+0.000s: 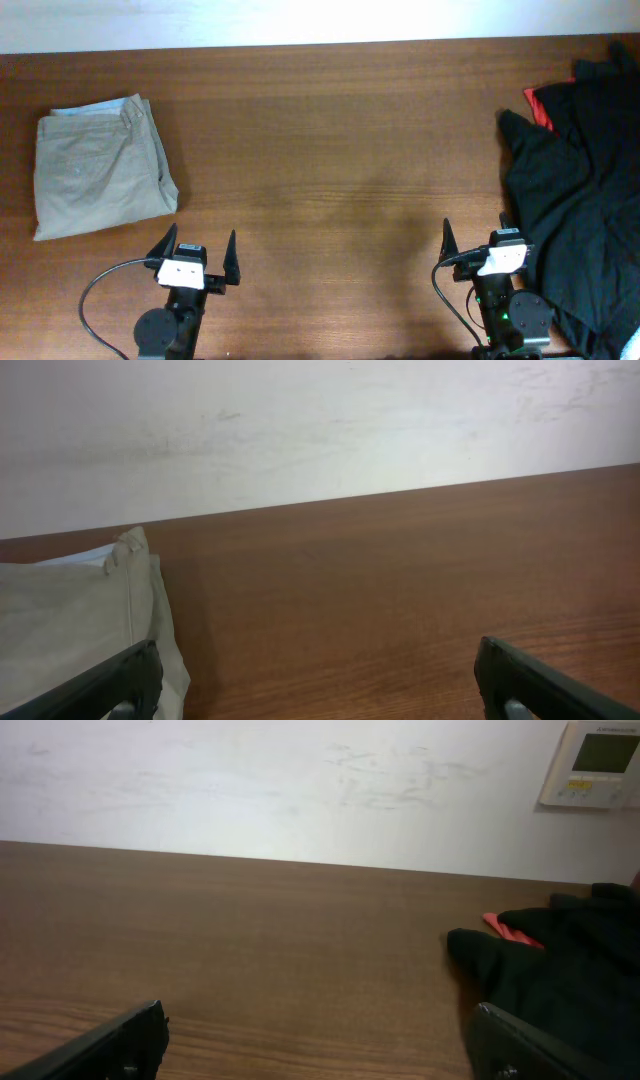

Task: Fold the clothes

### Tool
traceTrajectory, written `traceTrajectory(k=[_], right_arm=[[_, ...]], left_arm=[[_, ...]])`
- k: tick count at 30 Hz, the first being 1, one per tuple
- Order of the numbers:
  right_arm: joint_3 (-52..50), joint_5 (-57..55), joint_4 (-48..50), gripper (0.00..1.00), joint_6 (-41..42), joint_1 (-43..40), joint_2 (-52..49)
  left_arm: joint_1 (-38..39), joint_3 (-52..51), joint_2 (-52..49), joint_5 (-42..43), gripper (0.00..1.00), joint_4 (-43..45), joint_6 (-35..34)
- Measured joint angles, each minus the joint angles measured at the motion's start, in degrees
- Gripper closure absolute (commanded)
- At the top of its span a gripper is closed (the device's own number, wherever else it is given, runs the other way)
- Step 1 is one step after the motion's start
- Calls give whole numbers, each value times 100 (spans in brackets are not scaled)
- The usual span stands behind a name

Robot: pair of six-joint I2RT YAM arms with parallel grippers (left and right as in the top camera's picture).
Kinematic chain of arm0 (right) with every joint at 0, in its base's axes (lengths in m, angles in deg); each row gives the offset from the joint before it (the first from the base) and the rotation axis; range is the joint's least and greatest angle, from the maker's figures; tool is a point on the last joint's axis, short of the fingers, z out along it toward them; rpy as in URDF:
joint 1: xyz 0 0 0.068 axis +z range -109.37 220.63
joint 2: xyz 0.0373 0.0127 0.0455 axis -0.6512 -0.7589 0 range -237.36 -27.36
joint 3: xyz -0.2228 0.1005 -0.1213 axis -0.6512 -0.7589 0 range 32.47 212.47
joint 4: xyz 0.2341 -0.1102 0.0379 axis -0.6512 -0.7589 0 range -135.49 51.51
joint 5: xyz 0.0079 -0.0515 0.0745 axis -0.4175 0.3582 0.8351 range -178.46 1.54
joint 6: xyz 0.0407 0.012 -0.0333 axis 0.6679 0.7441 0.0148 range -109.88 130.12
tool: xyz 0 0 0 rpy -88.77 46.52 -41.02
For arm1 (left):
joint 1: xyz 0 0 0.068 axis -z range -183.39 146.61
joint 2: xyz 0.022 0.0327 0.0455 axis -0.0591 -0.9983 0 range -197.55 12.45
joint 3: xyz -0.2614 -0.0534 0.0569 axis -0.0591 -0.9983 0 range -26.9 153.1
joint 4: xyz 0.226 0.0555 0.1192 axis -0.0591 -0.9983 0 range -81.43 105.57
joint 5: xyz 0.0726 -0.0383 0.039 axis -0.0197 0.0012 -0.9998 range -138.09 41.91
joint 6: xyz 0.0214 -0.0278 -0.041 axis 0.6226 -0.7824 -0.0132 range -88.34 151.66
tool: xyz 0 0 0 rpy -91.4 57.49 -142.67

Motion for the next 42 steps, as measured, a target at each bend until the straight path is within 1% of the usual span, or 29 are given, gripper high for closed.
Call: traceTrajectory(k=[27,29,30,32,35,36,38,40,42], right_arm=[[0,-2,-2,1,0,0,0],[70,-4,-168,1,50,0,0],[142,-2,-289,1,111,0,0],[422,-2,-514,1,232,0,-107],[1204,-2,-852,1,289,0,-828],[1558,-2,-1036,1,289,0,-1335],[2393,-2,-1502,1,295,0,-2433],[3434,-4,-2214,1,302,-4,-3786],[4555,-59,-3265,1,302,-7,-5191]], left_arm=[[-2,0,0,0,1,0,0],[0,4,0,0,1,-4,-4],[0,52,-2,0,1,-98,-9],[-2,413,-129,0,1,-636,-11],[-2,1333,-748,2,1,-1377,-15],[0,1622,-1071,0,1,-1593,-26],[0,2273,-1908,0,1,-1932,-28],[0,3134,-3060,0,1,-2470,-28],[-7,3936,-4044,2,1,-3246,-28]])
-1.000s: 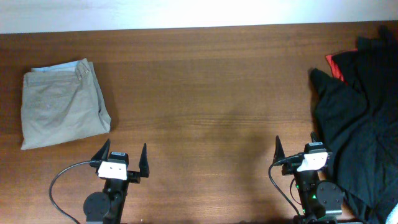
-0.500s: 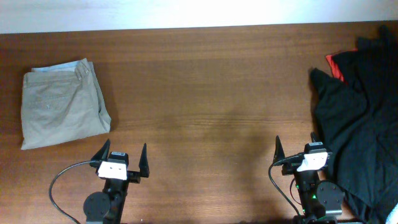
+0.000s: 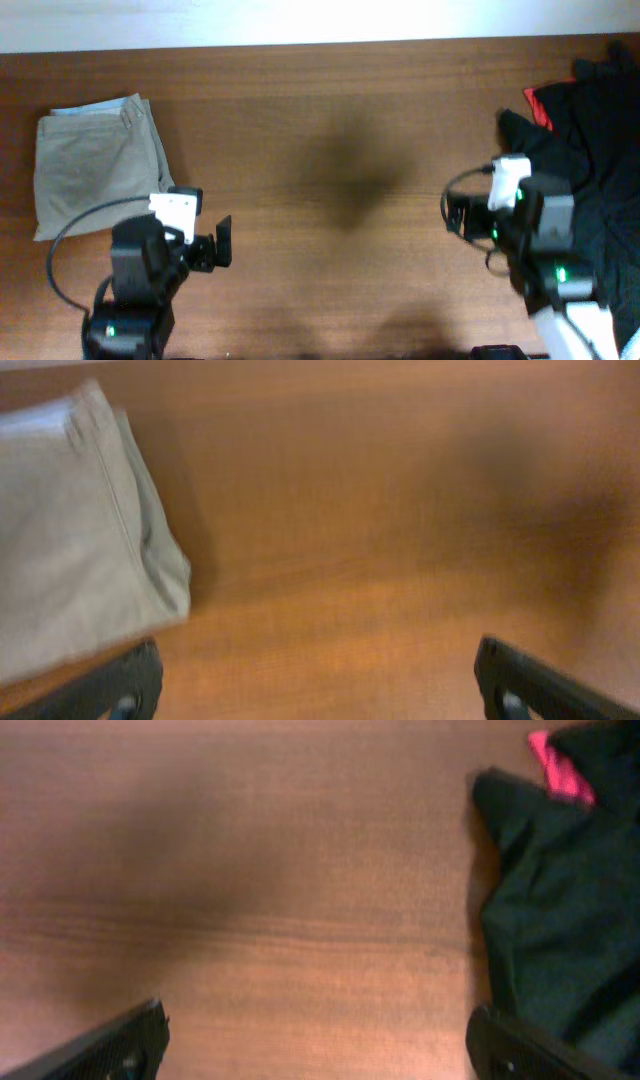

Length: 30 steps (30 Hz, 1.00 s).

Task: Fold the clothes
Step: 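Reach the right gripper into the dark clothing pile and grasp a black garment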

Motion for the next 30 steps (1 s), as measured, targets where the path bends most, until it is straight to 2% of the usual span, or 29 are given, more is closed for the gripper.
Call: traceTrajectory(k=[1,3,4,6,7,11,12,13,15,17,19,24,30], right_arm=[[448,-13,-348,1,2,-2,-562],[1145,-223,-334,1,-4,-2,-1565],[1193,-737,-79,3,-17,-9,-1932],[1198,-1445,203,12,-13,-120,-2527],[1211,-1687,422,12,-4,-315,-2922],[1213,-2004,1141,25,9,-1217,-4413],[1213,-1958,1226,40,20,-1314,-4575],[1217,-1897,1394,46,48,-1401,-4848],[1217,-1840,1545,48,125,-1456,-5082],[1217,-1836,1576,59,111,-1460,-5174],[1217,-1838,1576,96,114,-1460,-5187],[1276,-1847,1482,96,131,-1467,-5189],[2562,-1829,391,96,129,-1471,-4673]], left_arm=[[0,350,-461,0,1,-313,2],[0,737,-1060,0,1,-546,0],[0,778,-1187,0,1,-579,0],[0,802,-1266,0,1,-605,0],[2,811,-1263,0,1,-603,0],[2,822,-1274,0,1,-619,0],[2,822,-1274,0,1,-608,0],[0,822,-1274,0,1,-612,0],[0,822,-1274,0,1,-616,0],[0,822,-1274,0,1,-612,0],[0,822,-1274,0,1,-614,0],[0,822,-1274,0,1,-614,0],[0,822,-1274,0,1,-612,0]])
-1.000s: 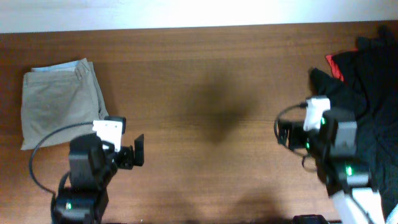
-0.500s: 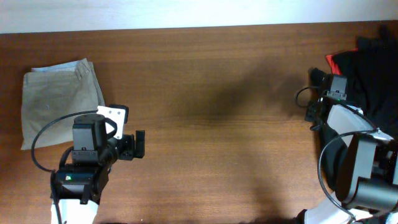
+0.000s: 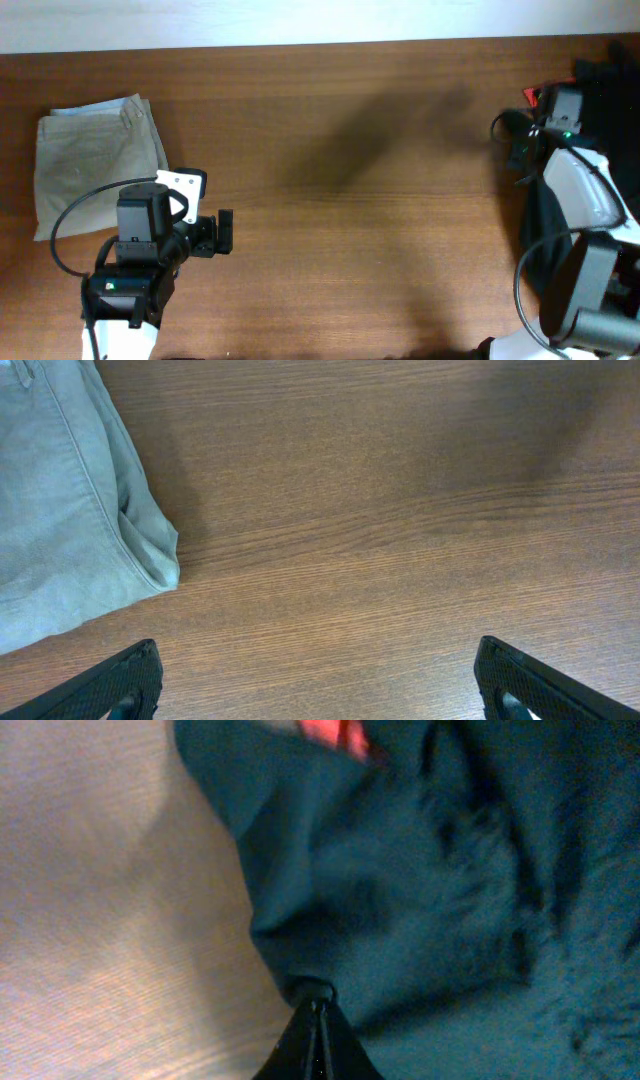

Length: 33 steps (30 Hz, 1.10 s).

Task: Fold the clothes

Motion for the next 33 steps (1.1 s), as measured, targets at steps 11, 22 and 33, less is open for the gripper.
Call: traceTrajectory(k=[11,22,33], right_arm=[[597,2949,-94,96,-752,2721,542],[695,754,-2020,1,361,1958,866],[704,1193,-3355,1,756,-306,949]], left_arm=[[-4,4,2,0,1,24,0],[-11,24,-74,1019,1,216,-96],[3379,33,-4767,2514,11,5023,-3482]])
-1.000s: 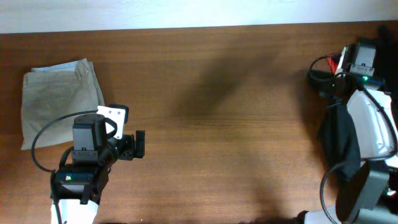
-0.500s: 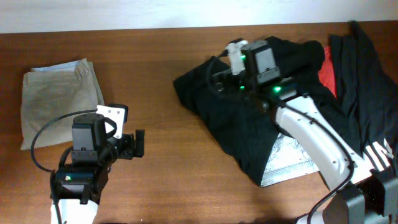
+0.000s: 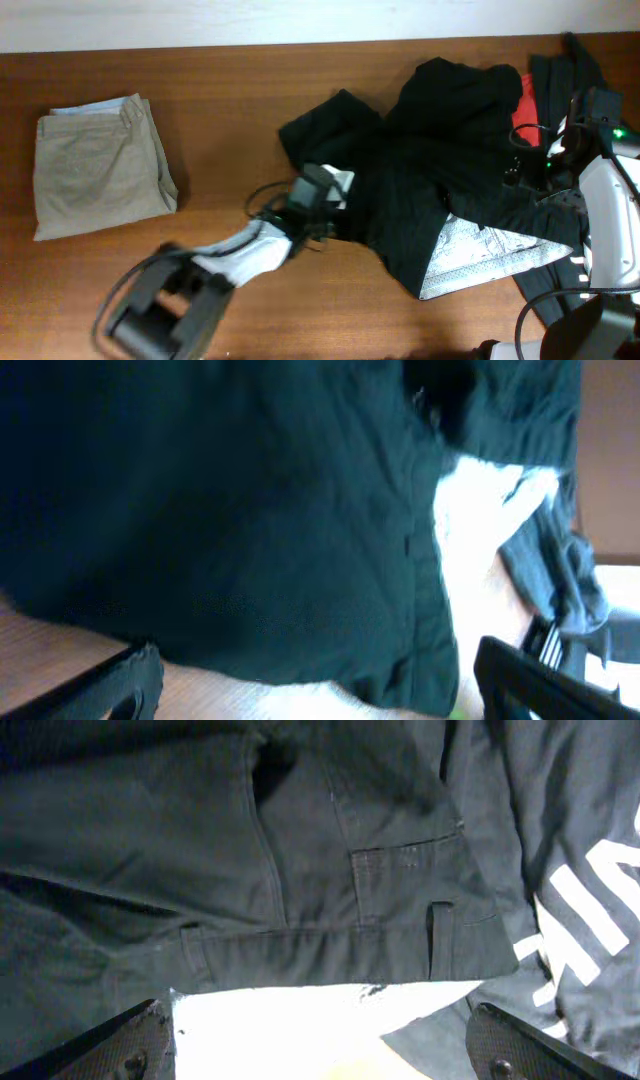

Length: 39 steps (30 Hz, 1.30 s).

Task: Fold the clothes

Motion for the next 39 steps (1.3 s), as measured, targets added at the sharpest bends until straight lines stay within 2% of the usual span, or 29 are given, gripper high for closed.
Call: traceTrajectory(k=[1,2,3,5,8,9,10,11,12,13,14,15,16,17,19,21,23,24,25,27,30,33,35,36,38,39], right_arm=[[0,11,9,1,-4,0,2],[0,20,11,1,-2,0,2],[0,20,7,1,0,0,2],[0,20,13,1,-2,0,2],[0,20,11,1,0,0,2],[0,22,15,1,-4,0,2],[0,22,28,1,-2,0,2],[0,22,31,1,-2,2,2],[-2,20,33,1,0,0,2],[-2,24,22,1,-2,-4,2],[-2,22,31,1,0,0,0],[-2,72,31,1,-2,-15,2],[-2,190,31,1,-7,-15,2],[-2,339,39,1,-48,-15,2],[-2,509,24,1,-109,-15,2],[-2,595,26,1,-157,-15,2],[-4,610,17,1,-155,-15,2],[-2,610,11,1,-157,-15,2],[-4,608,7,1,-157,-15,2],[-4,612,-15,1,-157,-15,2],[-2,623,-20,1,-157,-15,2],[-4,625,-28,1,-155,-15,2],[-4,625,-35,1,-155,-15,2],[-2,625,-33,1,-155,-15,2],[-2,625,-33,1,-157,-15,2],[-4,625,-31,0,-157,-15,2]], left_arm=[[291,68,-433,-20,11,828,-133],[588,63,-732,-15,16,1228,-243],[737,61,-841,-17,33,1252,-315],[848,61,-870,-17,99,1248,-420],[824,76,-870,48,99,975,-492],[686,131,-826,136,99,264,-492],[114,111,-623,264,99,-811,-415],[-516,98,-350,293,99,-1491,-214],[-1353,76,125,321,99,-2111,133],[-2006,85,503,348,99,-2365,431],[-2907,70,994,356,60,-2573,675],[-3882,79,1519,304,13,-2559,866],[-4382,79,1829,297,1,-2618,1014],[-4782,87,2050,299,1,-2879,1071],[-4817,109,2124,302,1,-3781,1110],[-4402,83,2124,295,1,-4524,1115],[-4041,85,2124,74,1,-4809,1008],[-3617,42,2124,-227,1,-4861,649],[-3523,13,2124,-437,2,-4846,396],[-2929,-356,2122,-1110,2,-4535,-601],[-2693,-601,1926,-1462,5,-3934,-1373],[-2680,-699,1373,-1620,9,-2868,-1609],[-2680,-708,1228,-1585,11,-2546,-1648],[-2680,-708,1198,-1545,17,-2439,-1663],[-2680,-721,1158,-1473,21,-2109,-1696],[-2680,-734,1121,-1429,31,-1886,-1707]])
